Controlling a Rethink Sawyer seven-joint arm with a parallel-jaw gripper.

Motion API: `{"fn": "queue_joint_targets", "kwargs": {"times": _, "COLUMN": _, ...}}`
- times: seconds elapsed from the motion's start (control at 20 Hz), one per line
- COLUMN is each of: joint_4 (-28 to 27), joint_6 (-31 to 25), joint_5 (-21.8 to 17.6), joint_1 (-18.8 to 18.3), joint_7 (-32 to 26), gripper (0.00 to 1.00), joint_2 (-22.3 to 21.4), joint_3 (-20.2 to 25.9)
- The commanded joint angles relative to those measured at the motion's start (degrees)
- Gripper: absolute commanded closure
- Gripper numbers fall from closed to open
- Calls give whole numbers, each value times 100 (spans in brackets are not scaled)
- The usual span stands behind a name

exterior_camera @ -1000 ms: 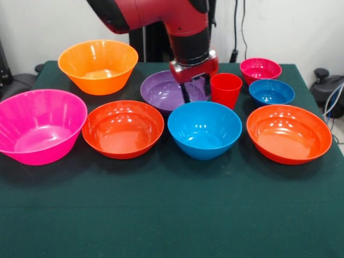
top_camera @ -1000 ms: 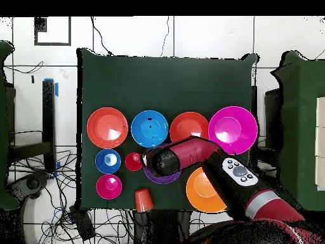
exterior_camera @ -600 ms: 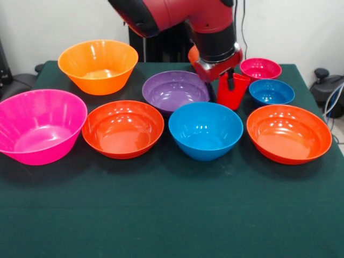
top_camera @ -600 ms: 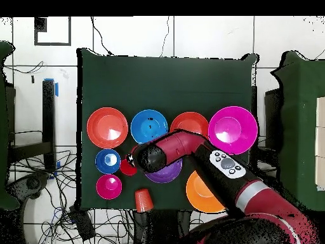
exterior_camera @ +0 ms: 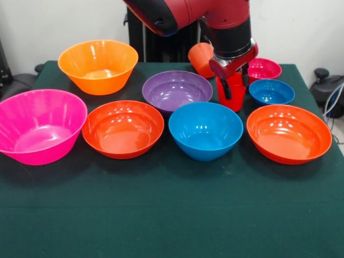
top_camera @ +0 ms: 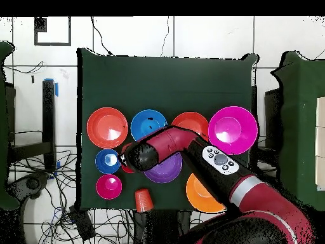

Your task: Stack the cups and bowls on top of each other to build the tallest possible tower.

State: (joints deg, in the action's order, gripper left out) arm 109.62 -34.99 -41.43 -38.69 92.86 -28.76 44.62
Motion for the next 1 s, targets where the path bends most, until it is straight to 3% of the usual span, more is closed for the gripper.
{"fn": "queue_joint_targets", "kwargs": {"times": 0.05, "joint_4": -44, "joint_6": -469, "joint_5": -377, "joint_1": -17, "joint_7": -1384, "gripper": 0, "joint_2": 116, "joint_3": 153}}
{"fn": "queue_joint_targets", "kwargs": {"times": 0.3, "joint_4": 47, "joint_6": -357, "joint_5": -411, "joint_1": -94, "joint_7": -1194, "gripper": 0, "joint_2": -35, "joint_3": 102}}
{"fn": "queue_joint_targets", "kwargs": {"times": 0.65, "joint_4": 139, "joint_6": -616, "joint_5": -95, "joint_1": 24, "joint_7": -892, "gripper": 0, "joint_2": -354, "joint_3": 128}}
{"fn": "queue_joint_targets", "kwargs": {"times": 1.0, "joint_4": 218, "joint_6": -841, "joint_5": 185, "joint_1": -47, "joint_7": -940, "gripper": 0, "joint_2": -789, "joint_3": 347}}
